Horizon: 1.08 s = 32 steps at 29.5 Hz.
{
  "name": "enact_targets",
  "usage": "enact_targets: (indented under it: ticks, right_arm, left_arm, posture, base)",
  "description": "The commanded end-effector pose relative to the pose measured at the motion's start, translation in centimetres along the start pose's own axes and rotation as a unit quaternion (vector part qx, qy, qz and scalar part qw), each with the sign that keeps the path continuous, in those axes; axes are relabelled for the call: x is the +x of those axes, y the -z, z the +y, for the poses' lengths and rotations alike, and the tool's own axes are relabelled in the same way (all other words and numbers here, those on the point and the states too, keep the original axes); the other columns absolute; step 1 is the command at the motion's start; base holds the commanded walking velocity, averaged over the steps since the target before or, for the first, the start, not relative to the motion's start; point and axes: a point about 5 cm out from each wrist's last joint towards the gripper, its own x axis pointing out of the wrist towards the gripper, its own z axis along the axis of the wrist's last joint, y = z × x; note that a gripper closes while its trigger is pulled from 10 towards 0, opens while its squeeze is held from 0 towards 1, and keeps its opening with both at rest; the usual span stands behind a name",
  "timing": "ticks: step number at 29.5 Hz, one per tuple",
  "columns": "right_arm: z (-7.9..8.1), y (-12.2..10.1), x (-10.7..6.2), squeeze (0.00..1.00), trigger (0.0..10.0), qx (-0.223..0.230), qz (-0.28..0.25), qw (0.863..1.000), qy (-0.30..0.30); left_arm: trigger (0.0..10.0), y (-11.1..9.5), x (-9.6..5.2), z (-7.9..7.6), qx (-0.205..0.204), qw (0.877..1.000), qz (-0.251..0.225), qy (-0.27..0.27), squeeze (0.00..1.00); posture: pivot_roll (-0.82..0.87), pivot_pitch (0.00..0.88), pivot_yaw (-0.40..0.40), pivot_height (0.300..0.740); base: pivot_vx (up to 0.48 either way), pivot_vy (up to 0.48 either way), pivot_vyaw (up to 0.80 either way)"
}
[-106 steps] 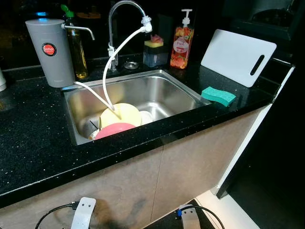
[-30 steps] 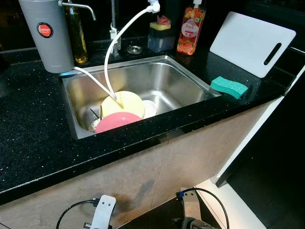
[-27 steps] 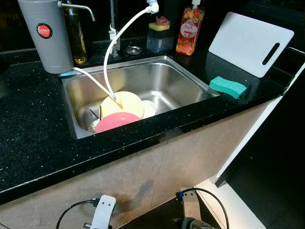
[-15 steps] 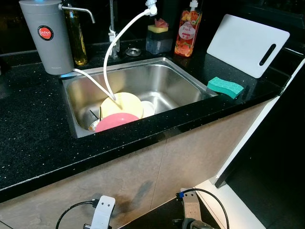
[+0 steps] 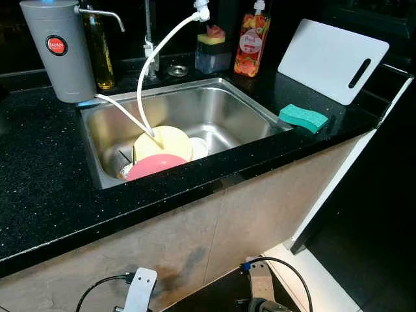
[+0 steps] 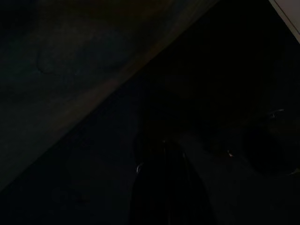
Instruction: Kitchen organization
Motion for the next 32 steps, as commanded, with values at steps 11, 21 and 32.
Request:
enact_targets:
  ticks: [11,21,32]
  right_arm:
    - [-0.20,1.14,-0.07,0.00,10.0,0.024,0.021,0.999,0.002]
    - [-0.33,1.07,-0.08,0.00,10.0,0.026,0.020,0.999,0.002]
    - [-0.45,0.96,-0.09,0.00,10.0,0.029,0.020,0.999,0.003]
  left_arm:
    - [10.0,0.77,-0.02,-0.26,-0.009,1.000,0.018,0.004,0.00]
    - [10.0,0.81,-0.03,-0.18,-0.015,1.000,0.018,0.002,0.00]
    - [10.0,0.84,-0.03,-0.16,-0.014,1.000,0.020,0.002,0.00]
  posture:
    - [0.05,0.129,-0.057,0.740]
    - [0.05,0.131,-0.059,0.740]
    - [0.05,0.131,-0.059,0.740]
  base:
    - [0.000,0.000,0.00]
    - [0.000,0.000,0.00]
    - [0.000,0.000,0.00]
